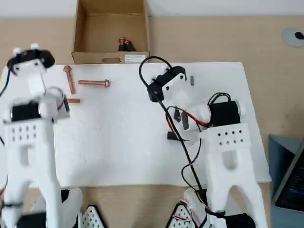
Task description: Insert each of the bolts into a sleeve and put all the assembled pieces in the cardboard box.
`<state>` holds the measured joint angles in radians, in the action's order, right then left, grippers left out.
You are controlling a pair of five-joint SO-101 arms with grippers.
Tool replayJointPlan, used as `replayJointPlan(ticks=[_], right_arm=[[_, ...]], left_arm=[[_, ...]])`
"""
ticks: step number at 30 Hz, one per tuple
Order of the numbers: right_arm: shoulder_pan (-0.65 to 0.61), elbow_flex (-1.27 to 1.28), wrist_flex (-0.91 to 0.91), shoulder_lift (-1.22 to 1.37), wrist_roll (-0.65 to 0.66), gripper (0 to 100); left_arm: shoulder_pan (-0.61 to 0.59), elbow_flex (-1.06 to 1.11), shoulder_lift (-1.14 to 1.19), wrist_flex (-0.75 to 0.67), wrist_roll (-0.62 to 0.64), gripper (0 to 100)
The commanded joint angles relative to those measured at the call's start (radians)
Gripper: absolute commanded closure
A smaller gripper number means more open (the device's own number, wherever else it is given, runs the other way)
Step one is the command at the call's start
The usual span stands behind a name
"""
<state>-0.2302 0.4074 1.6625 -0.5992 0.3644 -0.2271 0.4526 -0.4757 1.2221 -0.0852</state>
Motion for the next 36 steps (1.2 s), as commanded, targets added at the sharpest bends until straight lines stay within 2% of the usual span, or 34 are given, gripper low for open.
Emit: replayJointPlan(ticks=[1, 9, 15, 18, 25, 36], right_arm=[[0.019, -0.005, -0.011, -0.035, -0.038, 98.8], [0.108, -0.001, -0.006, -0.147, -0.052, 98.8], [0.108, 0.024, 0.028, -0.213, -0.052, 98.8], [0.108, 0.068, 0.018, -0.232, -0.051, 98.8], [0.108, 0.133, -0.003, -0.262, -0.051, 98.8], [0.108, 0.139, -0.003, -0.259, -0.051, 98.8]], left_arm=[[-0.012, -0.238, 0.177, 0.074, -0.006, 100], [-0.012, -0.694, 0.595, 0.304, -0.012, 97], [-0.012, -1.048, 0.868, 0.374, -0.015, 95], [-0.009, -1.208, 0.993, 0.411, -0.063, 95], [-0.021, -1.471, 1.225, 0.422, -0.097, 88], [-0.028, -1.695, 1.449, 0.391, -0.118, 87]])
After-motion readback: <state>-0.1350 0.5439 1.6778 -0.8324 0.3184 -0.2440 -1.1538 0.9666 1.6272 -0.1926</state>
